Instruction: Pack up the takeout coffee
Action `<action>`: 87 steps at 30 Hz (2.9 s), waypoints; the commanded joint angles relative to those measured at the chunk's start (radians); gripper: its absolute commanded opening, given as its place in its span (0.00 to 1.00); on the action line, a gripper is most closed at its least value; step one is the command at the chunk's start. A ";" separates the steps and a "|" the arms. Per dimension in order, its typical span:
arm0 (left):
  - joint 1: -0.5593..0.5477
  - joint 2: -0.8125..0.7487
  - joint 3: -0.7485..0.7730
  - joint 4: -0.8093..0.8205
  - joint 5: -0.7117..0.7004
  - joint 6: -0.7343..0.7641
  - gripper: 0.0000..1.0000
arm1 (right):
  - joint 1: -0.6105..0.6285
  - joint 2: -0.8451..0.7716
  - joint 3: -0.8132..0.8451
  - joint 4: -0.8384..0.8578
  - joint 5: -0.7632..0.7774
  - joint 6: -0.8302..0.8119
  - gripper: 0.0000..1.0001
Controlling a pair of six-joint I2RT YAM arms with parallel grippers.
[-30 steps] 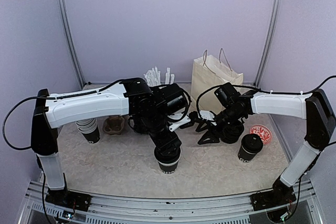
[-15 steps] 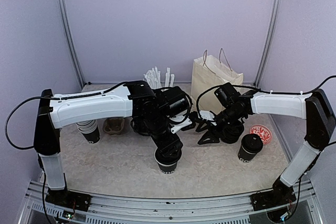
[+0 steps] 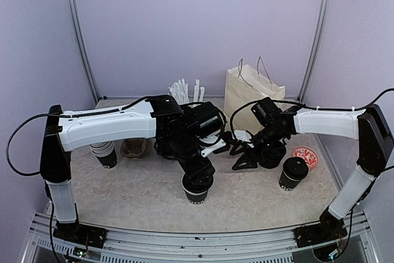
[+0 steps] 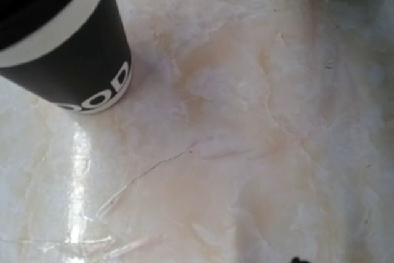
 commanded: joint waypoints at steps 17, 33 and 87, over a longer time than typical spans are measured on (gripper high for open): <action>-0.017 -0.011 0.018 -0.046 -0.044 -0.014 0.60 | -0.010 0.014 0.009 -0.018 -0.021 -0.003 0.64; -0.013 0.051 0.022 -0.022 -0.043 0.009 0.61 | -0.011 0.019 0.007 -0.021 -0.021 -0.008 0.64; 0.209 -0.594 -0.935 0.903 0.144 -0.679 0.42 | 0.126 0.274 0.273 -0.181 -0.475 0.512 0.47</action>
